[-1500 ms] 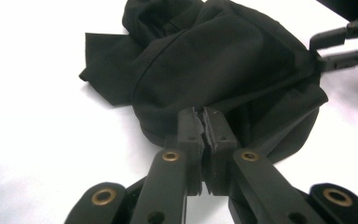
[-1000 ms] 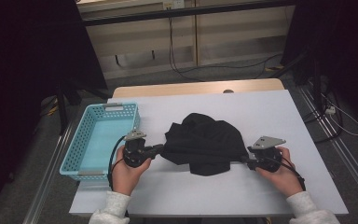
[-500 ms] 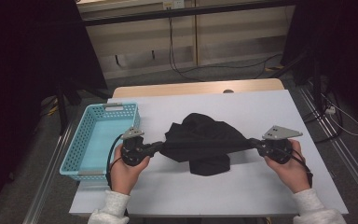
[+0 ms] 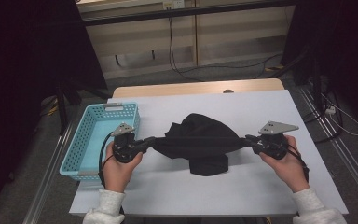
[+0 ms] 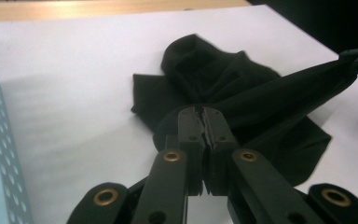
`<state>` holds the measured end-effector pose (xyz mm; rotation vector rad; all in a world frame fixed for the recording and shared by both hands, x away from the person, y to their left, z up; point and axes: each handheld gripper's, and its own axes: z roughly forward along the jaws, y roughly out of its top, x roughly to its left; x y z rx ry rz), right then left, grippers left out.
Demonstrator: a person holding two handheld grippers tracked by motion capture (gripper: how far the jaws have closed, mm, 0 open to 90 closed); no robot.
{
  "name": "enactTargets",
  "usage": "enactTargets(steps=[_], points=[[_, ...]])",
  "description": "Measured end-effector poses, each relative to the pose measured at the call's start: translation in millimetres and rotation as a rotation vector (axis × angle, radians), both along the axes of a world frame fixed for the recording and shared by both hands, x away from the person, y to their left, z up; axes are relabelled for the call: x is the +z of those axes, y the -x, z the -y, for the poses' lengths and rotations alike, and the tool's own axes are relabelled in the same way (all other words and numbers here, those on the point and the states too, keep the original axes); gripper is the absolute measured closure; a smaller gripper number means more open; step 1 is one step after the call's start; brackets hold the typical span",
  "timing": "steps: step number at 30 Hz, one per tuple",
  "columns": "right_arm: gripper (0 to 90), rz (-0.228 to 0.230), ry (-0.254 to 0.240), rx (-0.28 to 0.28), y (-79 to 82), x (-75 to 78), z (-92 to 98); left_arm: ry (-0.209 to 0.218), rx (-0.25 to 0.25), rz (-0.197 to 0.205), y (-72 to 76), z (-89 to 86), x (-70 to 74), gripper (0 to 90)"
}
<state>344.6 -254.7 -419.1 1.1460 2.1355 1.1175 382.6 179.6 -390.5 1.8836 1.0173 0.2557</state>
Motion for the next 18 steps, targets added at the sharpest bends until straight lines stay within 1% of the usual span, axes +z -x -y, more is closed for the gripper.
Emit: enactTargets(steps=[1, 2, 3, 4, 5, 6, 8, 9, 10, 11, 12, 14, 15, 16, 17, 18], points=[[75.2, -0.017, -0.01, -0.008, -8.0, -6.2, -0.9, -0.02, 0.009, -0.01, -4.1, 1.6, -5.3, 87.5], [74.5, -0.021, -0.012, -0.002, -11.8, -9.1, -1.6, -0.02, 0.009, -0.01, -4.1, 1.6, -5.3, 87.5], [74.5, -0.021, -0.012, -0.002, -11.8, -9.1, -1.6, -0.019, 0.019, -0.016, -6.4, 2.2, -7.7, 87.5], [72.0, -0.028, -0.007, -0.013, -15.4, -11.9, -2.6, -0.026, 0.021, -0.023, -9.2, 2.1, -9.8, 87.5], [70.9, -0.048, -0.003, -0.03, -24.0, -18.2, -3.9, -0.025, 0.03, -0.03, -11.8, 2.7, -11.9, 87.4], [70.9, -0.048, -0.003, -0.03, -24.0, -18.2, -3.9, -0.028, 0.032, -0.036, -14.3, 3.4, -13.7, 87.4], [70.1, -0.067, -0.003, -0.056, -32.0, -23.5, -4.1, -0.035, 0.037, -0.043, -19.1, 5.9, -16.3, 87.4], [67.5, -0.088, 0.004, -0.068, -39.1, -27.5, -4.5, -0.045, 0.038, -0.049, -21.3, 7.1, -17.8, 87.4], [67.5, -0.088, 0.004, -0.068, -39.1, -27.5, -4.5, -0.046, 0.043, -0.055, -23.2, 8.1, -19.6, 87.4], [62.9, -0.102, 0.01, -0.07, -42.3, -29.5, -5.1, -0.051, 0.043, -0.058, -25.1, 8.8, -21.4, 87.3], [55.7, -0.126, -0.006, -0.088, -46.0, -31.3, -4.9, -0.056, 0.043, -0.064, -26.4, 9.3, -22.9, 87.3], [54.4, -0.123, -0.016, -0.089, -46.0, -30.8, -3.9, -0.063, 0.045, -0.067, -27.9, 10.3, -24.7, 87.3], [51.8, -0.124, -0.04, -0.09, -45.4, -29.7, -2.6, -0.06, 0.041, -0.066, -28.1, 10.9, -24.9, 87.2], [46.4, -0.131, -0.099, -0.094, -43.3, -27.7, -0.4, -0.055, 0.036, -0.062, -27.8, 11.8, -24.5, 86.9], [46.4, -0.131, -0.099, -0.094, -43.3, -27.7, -0.4, -0.06, 0.035, -0.057, -26.9, 13.4, -23.1, 86.9], [46.0, -0.134, -0.12, -0.089, -42.0, -26.9, 0.4, -0.065, 0.029, -0.051, -26.0, 15.3, -21.5, 86.9]])
